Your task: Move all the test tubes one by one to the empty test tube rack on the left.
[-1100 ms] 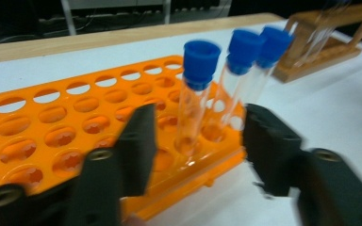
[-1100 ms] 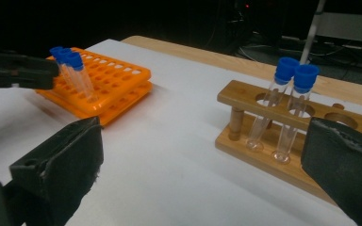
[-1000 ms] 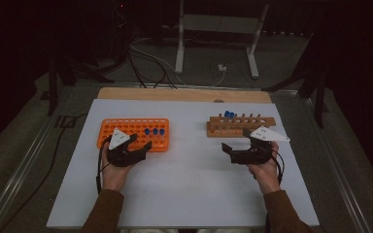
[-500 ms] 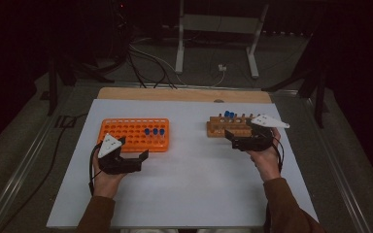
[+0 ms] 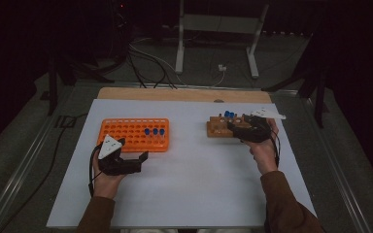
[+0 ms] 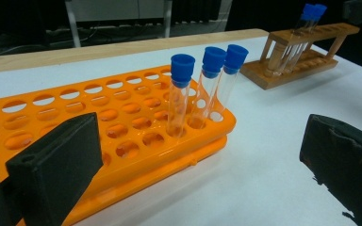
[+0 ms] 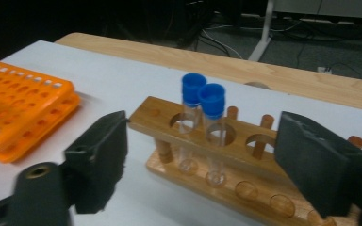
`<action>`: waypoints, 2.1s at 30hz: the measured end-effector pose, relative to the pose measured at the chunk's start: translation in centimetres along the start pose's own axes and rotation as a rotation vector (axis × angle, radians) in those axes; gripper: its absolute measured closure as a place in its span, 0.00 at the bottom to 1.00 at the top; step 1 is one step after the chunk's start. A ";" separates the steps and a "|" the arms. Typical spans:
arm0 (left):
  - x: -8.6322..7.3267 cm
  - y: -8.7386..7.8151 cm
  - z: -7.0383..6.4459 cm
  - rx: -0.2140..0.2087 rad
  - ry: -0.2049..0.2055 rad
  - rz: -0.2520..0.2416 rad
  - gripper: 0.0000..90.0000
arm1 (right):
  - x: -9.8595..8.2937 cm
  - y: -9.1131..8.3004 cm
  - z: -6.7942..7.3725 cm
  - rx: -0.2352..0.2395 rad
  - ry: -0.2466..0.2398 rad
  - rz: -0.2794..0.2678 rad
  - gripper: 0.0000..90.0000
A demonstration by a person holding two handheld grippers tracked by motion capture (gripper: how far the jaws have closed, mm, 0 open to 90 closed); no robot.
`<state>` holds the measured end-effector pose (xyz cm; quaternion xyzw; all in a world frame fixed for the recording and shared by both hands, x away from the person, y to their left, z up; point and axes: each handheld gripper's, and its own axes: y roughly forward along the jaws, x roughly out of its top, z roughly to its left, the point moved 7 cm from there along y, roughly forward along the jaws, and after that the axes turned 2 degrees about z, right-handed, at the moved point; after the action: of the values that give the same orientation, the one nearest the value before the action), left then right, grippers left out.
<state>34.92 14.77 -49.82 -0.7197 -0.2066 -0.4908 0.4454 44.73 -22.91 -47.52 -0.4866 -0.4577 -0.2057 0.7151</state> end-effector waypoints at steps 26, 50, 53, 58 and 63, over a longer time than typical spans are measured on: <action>0.2 -0.6 0.6 0.016 -0.025 -0.024 0.01 | -0.6 3.4 -1.3 -0.114 -0.033 0.032 0.75; 0.2 -0.6 0.6 0.018 -0.026 -0.027 0.01 | -0.5 3.6 -0.8 -0.107 -0.024 0.004 0.85; 0.2 -0.6 0.6 0.019 -0.025 -0.026 0.01 | -0.2 3.3 -0.8 -0.106 -0.024 -0.009 0.85; 0.2 -0.6 0.5 0.018 -0.023 -0.023 0.01 | 0.3 2.7 -0.7 -0.100 -0.026 -0.031 0.85; 0.2 -0.5 0.5 0.025 -0.017 -0.019 0.01 | 0.7 2.2 -0.8 -0.098 -0.016 -0.048 0.85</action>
<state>34.89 15.47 -49.53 -0.7164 -0.2232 -0.4861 0.4479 47.05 -22.52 -48.07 -0.5116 -0.4644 -0.2409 0.6815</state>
